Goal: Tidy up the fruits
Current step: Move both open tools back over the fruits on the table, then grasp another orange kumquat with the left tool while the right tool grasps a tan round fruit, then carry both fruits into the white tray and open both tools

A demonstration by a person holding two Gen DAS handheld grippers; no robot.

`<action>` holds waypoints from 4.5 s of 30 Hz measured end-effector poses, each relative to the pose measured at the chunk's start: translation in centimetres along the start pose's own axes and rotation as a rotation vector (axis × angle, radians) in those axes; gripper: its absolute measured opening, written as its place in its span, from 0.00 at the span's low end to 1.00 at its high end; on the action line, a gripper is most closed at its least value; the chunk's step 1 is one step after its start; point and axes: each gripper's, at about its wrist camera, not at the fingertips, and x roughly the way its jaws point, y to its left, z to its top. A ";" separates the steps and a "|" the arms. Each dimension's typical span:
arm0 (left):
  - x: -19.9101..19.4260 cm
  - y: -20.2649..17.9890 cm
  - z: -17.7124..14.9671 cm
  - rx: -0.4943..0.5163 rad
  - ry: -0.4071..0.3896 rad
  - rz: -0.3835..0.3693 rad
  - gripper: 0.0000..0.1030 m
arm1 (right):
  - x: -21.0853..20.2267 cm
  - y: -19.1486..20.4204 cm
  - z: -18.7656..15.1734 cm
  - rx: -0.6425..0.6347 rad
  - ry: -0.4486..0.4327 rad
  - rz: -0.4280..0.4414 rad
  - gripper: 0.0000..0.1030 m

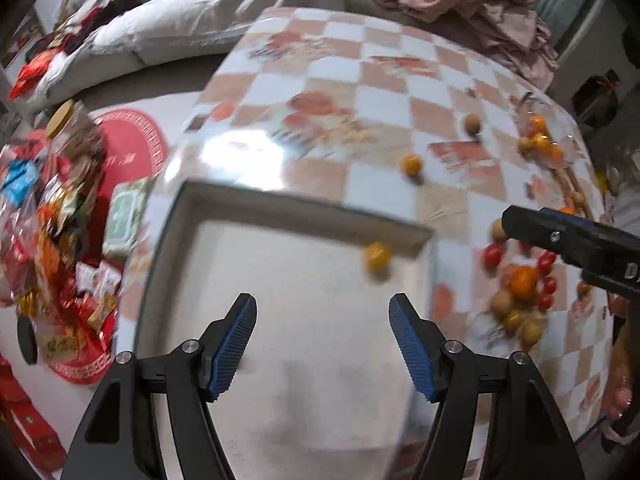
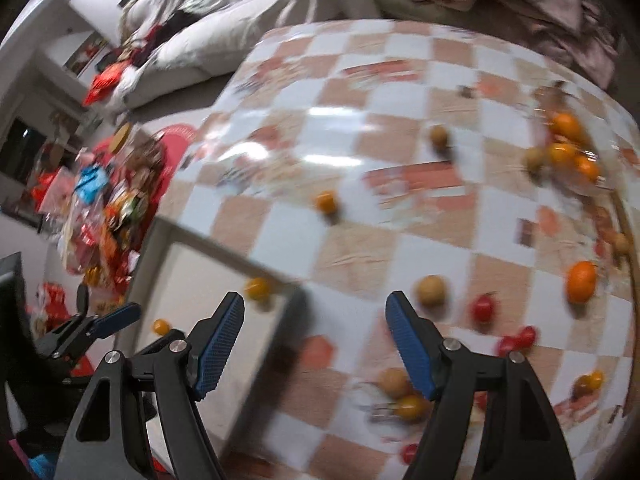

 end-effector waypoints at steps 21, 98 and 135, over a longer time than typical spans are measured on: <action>8.7 -7.7 10.9 0.035 0.043 0.009 0.68 | 3.2 -9.9 8.4 0.112 -0.013 -0.023 0.66; 0.9 7.4 -1.1 -0.140 -0.044 0.012 0.21 | 1.7 7.3 -2.1 -0.171 0.078 0.098 0.27; 4.8 8.4 1.0 -0.056 -0.016 0.033 0.73 | 7.9 12.2 -6.3 -0.423 0.141 0.030 0.78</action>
